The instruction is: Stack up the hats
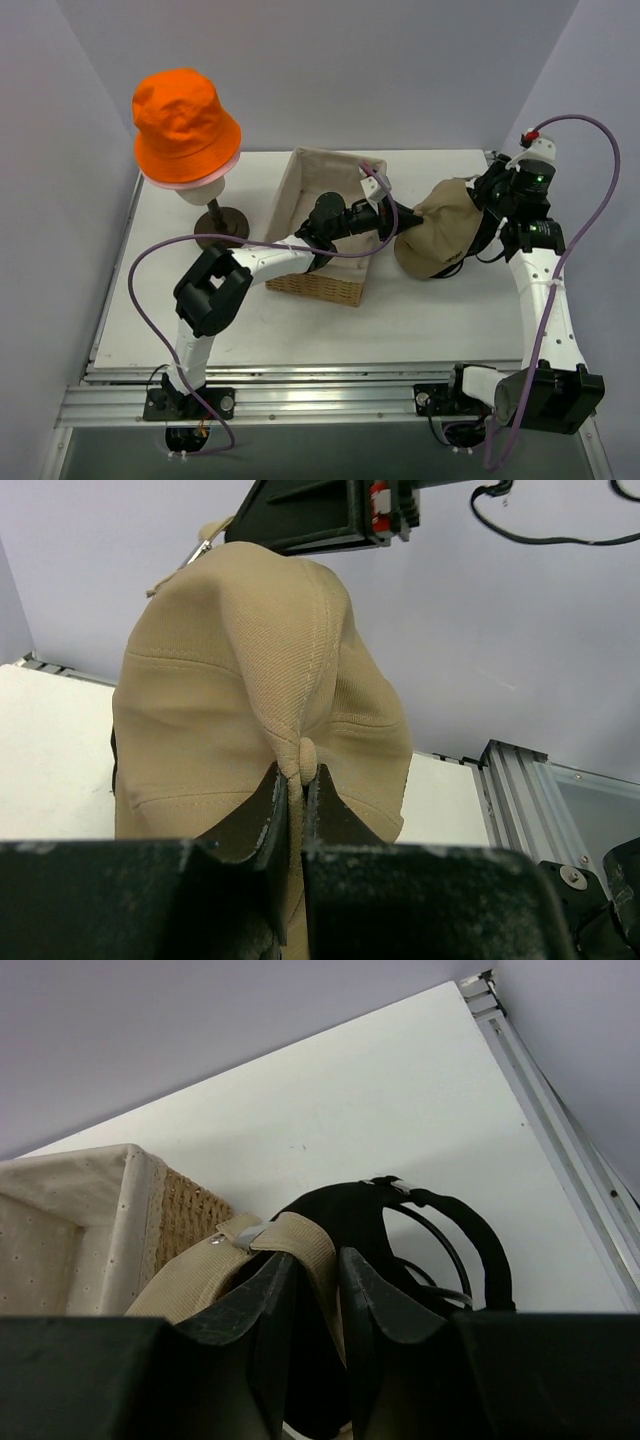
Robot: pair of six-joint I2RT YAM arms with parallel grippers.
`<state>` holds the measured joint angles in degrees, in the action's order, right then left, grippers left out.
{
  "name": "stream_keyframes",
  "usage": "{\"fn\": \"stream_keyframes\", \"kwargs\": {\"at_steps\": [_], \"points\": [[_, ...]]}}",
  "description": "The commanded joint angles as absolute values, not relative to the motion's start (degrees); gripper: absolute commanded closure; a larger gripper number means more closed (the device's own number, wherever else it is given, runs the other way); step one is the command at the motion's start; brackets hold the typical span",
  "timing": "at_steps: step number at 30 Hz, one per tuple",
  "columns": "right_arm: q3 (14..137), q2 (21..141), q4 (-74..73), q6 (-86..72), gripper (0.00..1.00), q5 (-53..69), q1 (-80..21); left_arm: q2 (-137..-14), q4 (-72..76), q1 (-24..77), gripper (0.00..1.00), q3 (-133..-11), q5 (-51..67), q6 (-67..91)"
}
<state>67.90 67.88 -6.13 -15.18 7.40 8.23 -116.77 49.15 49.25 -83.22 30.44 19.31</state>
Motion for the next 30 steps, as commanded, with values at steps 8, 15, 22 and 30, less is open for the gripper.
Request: {"fn": "stream_keyframes", "kwargs": {"at_steps": [8,15,22,30], "points": [[66.8,64.7,-6.9,-15.2,0.81,-1.8,8.6,-121.9,56.1,49.4,0.95,-88.1,30.5,21.9],[65.6,66.8,-4.9,-15.8,0.82,-3.5,8.7,-125.3,56.9,49.5,0.88,-91.6,31.0,22.6],[64.3,66.6,-4.6,-15.3,0.81,-3.5,8.7,-127.4,56.6,49.4,0.81,-92.6,30.4,22.3],[64.1,68.2,-4.9,-14.7,0.79,-3.4,9.1,-129.0,56.2,49.5,0.68,-94.0,30.1,22.8]]}}
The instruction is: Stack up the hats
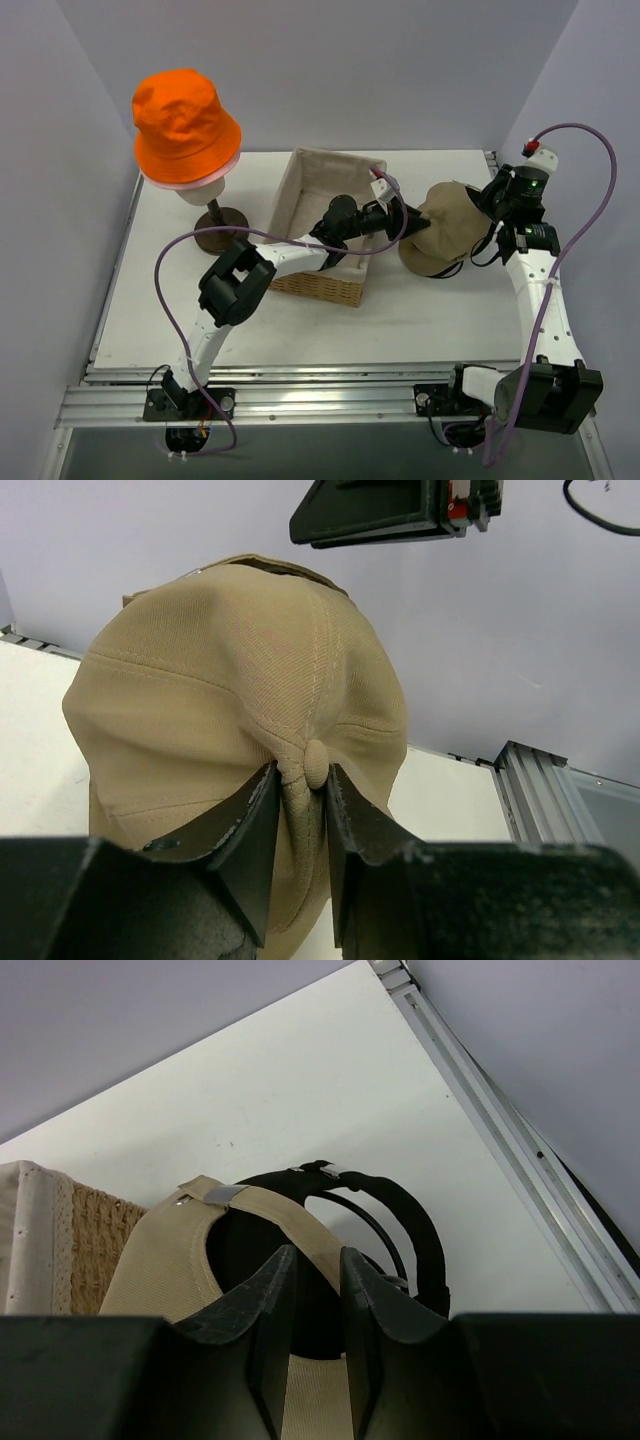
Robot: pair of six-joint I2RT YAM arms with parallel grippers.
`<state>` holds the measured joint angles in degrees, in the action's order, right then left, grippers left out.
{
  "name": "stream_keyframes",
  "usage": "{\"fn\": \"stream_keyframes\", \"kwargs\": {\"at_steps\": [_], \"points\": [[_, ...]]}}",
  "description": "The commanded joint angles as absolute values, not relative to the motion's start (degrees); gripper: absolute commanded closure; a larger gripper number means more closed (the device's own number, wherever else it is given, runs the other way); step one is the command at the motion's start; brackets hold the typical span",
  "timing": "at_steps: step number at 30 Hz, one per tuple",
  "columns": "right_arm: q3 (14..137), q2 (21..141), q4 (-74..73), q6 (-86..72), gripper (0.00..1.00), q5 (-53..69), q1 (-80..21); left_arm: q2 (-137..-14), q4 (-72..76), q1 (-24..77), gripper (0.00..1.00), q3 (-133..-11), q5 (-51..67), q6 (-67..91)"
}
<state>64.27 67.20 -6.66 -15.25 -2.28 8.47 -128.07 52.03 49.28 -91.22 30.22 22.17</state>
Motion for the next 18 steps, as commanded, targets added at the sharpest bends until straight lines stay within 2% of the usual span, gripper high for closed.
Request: {"fn": "stream_keyframes", "kwargs": {"at_steps": [1,8,18], "points": [[64.2,68.6,-5.1,-14.4,0.79,-3.4,9.1,-129.1,56.2,49.5,0.67,-94.0,30.1,22.9],[64.9,71.2,-5.7,-13.9,0.77,-4.0,9.8,-129.6,56.1,49.4,0.63,-94.4,30.4,22.8],[65.8,73.7,-5.3,-13.4,0.75,-3.4,9.9,-130.0,56.2,49.4,0.63,-94.6,30.5,22.6]]}}
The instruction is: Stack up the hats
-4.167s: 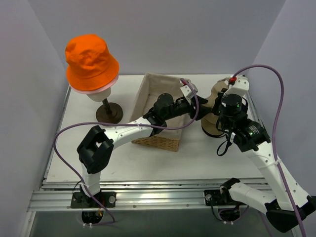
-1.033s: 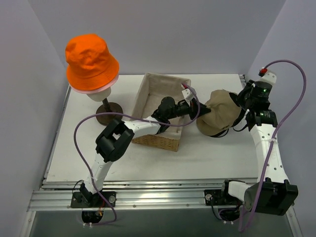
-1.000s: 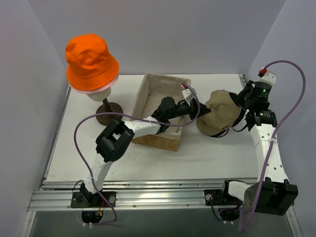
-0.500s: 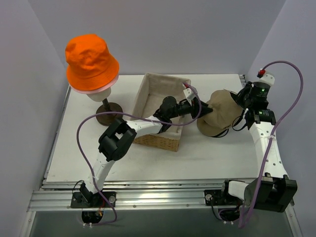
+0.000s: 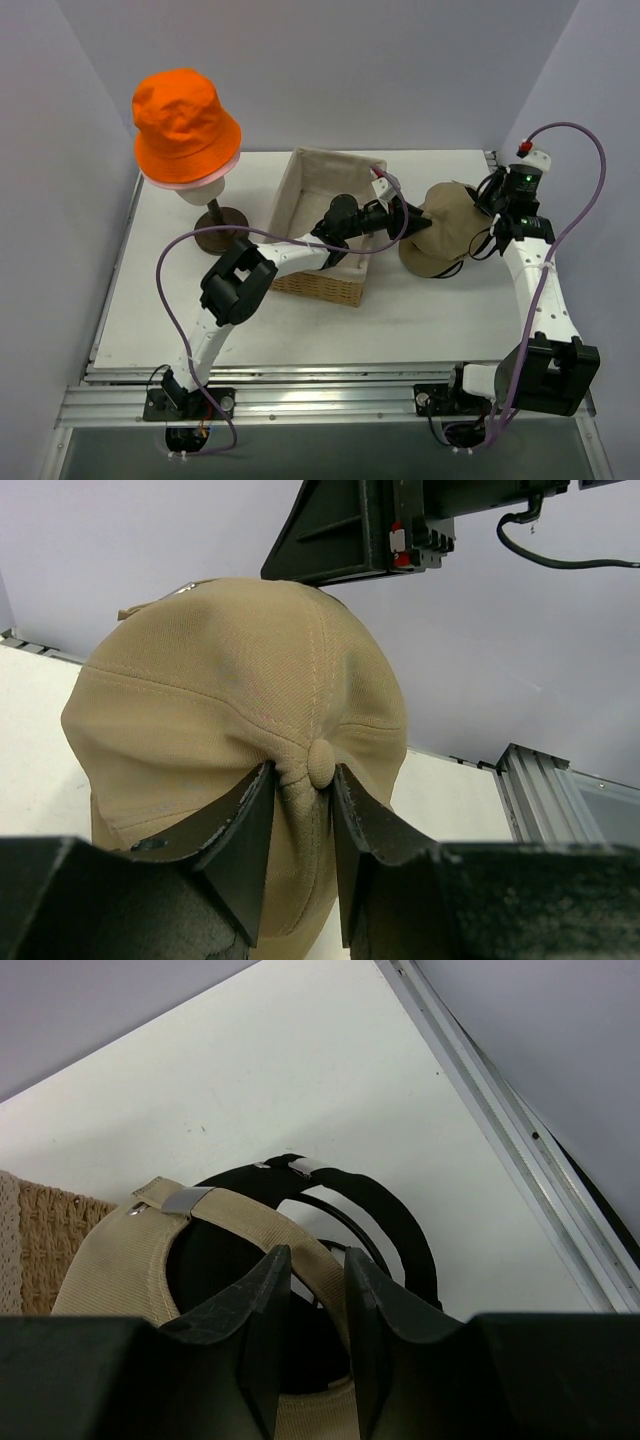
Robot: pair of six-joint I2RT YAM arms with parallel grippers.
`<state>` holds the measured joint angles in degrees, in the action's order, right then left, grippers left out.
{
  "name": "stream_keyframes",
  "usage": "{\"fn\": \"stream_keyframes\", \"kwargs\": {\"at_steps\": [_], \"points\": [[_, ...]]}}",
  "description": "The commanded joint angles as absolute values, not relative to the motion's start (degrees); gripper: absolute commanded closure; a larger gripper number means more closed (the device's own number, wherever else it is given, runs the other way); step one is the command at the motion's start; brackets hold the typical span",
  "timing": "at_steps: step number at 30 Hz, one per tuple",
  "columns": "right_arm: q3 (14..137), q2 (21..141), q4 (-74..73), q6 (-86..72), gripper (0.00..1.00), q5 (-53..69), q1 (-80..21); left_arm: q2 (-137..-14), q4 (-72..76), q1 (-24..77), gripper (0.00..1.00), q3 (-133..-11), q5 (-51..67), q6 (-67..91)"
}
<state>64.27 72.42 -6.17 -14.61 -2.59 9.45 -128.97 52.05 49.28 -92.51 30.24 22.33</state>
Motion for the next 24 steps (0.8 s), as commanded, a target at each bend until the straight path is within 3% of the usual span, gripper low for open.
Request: {"fn": "stream_keyframes", "kwargs": {"at_steps": [1,24], "points": [[65.9,73.7,-5.2,-13.4,0.75,-3.4,9.9,-130.0,56.2,49.4,0.63,-94.6,30.5,22.6],[69.0,70.8,-8.5,-12.1,0.62,2.5,10.6,-128.8,57.8,49.5,0.69,-92.7,30.1,25.3]]}}
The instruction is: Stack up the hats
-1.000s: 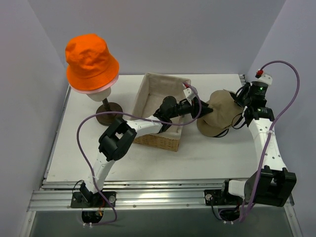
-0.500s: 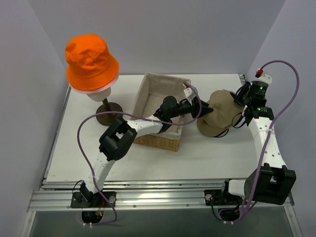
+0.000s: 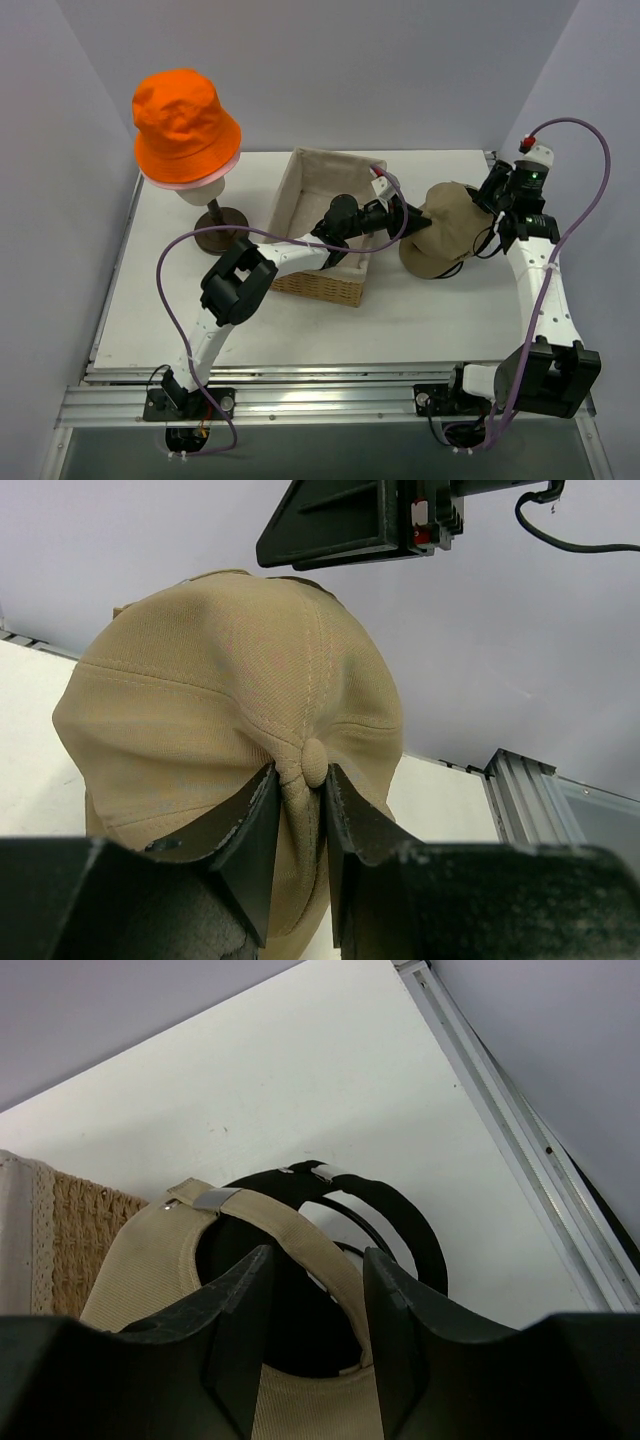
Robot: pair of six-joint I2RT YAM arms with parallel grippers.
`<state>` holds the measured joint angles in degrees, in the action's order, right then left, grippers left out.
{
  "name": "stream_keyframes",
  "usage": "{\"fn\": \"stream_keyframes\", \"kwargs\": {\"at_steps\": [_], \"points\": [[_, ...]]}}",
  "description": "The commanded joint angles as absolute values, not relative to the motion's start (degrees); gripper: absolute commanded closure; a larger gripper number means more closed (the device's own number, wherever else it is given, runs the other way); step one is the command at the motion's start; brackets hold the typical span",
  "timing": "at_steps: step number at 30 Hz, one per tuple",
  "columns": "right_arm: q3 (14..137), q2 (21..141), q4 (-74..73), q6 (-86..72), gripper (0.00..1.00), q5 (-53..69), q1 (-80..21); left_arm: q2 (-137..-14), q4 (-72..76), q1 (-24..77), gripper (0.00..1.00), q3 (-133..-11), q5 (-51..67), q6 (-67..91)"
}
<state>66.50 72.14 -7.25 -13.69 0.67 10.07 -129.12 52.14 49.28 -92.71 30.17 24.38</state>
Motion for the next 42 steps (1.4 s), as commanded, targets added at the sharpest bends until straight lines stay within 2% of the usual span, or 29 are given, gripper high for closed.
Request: {"fn": "stream_keyframes", "kwargs": {"at_steps": [1,11,24,32,39,42], "points": [[69.0,70.9,-9.0,-11.9,0.62,2.7,10.6,-128.9,58.0,49.5,0.69,-92.7,30.1,25.5],[69.4,73.3,-10.2,-10.5,0.62,4.4,10.7,-129.1,58.5,49.5,0.68,-92.4,30.4,25.5],[70.0,75.4,-9.9,-10.3,0.67,-2.1,10.8,-130.3,58.9,49.5,0.67,-92.8,30.7,25.2],[70.8,76.6,-9.0,-11.0,0.7,-6.0,10.8,-131.0,59.1,49.5,0.63,-93.7,31.1,25.7],[70.1,76.5,-7.9,-11.5,0.71,-7.0,11.0,-131.7,59.9,49.6,0.45,-94.0,31.4,26.3],[69.4,76.2,-7.5,-11.7,0.71,-7.0,11.3,-131.7,60.3,49.6,0.41,-94.0,31.4,26.5]]}}
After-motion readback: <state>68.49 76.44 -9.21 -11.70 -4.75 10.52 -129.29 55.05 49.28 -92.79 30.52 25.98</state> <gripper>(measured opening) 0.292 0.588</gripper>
